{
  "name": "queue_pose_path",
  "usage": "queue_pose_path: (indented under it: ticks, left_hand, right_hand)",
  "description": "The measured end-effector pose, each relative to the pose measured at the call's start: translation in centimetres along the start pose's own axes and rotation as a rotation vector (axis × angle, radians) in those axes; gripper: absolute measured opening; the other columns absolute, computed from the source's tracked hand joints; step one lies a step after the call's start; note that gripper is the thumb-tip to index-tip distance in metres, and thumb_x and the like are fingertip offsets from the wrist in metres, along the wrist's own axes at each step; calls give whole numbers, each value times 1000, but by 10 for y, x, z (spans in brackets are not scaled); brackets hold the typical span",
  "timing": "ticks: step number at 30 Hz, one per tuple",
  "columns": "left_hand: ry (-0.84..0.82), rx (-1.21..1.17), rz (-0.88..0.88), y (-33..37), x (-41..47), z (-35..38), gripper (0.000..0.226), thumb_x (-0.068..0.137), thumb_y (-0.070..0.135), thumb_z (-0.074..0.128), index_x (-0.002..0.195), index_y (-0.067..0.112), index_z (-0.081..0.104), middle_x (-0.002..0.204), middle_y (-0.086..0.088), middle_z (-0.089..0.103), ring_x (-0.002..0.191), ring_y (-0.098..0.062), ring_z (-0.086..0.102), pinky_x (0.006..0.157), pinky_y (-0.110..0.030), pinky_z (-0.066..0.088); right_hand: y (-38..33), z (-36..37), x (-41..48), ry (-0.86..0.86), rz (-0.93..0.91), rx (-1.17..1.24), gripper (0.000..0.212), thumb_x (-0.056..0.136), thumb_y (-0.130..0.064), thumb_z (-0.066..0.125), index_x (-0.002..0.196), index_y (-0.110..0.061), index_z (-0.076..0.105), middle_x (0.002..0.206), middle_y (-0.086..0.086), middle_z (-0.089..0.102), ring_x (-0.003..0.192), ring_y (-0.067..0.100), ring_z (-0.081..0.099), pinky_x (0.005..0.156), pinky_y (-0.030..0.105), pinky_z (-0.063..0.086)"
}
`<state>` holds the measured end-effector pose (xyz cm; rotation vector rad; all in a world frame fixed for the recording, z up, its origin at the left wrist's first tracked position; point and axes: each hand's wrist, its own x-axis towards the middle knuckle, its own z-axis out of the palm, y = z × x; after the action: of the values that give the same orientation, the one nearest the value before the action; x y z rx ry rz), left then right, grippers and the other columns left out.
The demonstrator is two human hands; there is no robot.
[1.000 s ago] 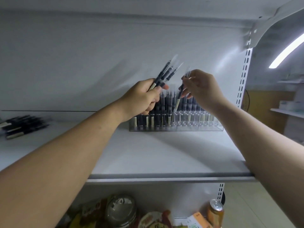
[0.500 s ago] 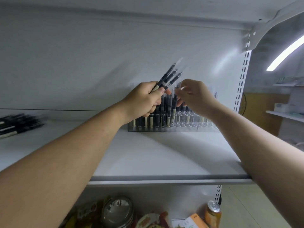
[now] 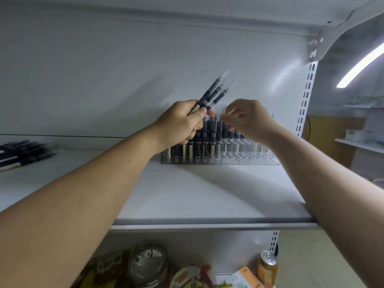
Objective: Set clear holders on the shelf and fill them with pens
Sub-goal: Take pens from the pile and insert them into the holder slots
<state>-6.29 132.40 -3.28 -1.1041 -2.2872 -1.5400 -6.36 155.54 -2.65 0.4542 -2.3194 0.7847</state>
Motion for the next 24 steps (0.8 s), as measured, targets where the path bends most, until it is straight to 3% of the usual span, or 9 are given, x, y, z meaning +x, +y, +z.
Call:
queue_pose_path:
  ticks: [4,6,8,12,18,24]
  left_hand:
    - [2,1,-6,0,0,0,28,114,23,40,123,9,61,68,5,40,49,-9,28,44,-24,25]
    - [4,-6,-9,0,0,0,28,114,23,40,123,9,62,69,4,40,49,-9,29,44,-24,25]
    - [9,-9,-15,0,1,0,29,114,24,40,124,8,62,70,3,40,49,-9,29,44,-24,25]
    - [5,-8,-25,-1,2,0,29,114,25,41,123,8,62,72,2,41,49,-9,31,44,-24,26]
    - [-22,9,-25,-2,3,1,28,113,25,42,122,11,64,72,-1,47,48,-9,33,45,-25,29]
    - [-1,15,-19,-2,2,-1,25,113,24,44,114,10,63,81,-14,61,48,-17,36,45,-28,28]
  right_hand:
    - [-3,-5,1,137,-26,98,19,99,-24,68,115,-14,70,96,-1,75,85,13,73,83,37,64]
    - [-5,-8,2,183,-28,218,17,98,-20,68,113,-15,72,93,5,75,78,14,71,78,36,63]
    - [-9,-9,2,166,-8,365,11,96,-14,69,105,-19,75,86,8,74,72,16,65,66,32,54]
    - [-14,-12,2,108,61,655,5,97,-9,69,96,-9,74,83,6,71,75,21,59,64,31,42]
    - [-16,-11,0,110,107,728,19,96,-25,74,97,-6,74,89,7,75,74,19,66,63,32,44]
    - [-18,-13,2,145,154,861,15,104,-12,61,95,-2,69,87,13,75,80,26,74,59,27,47]
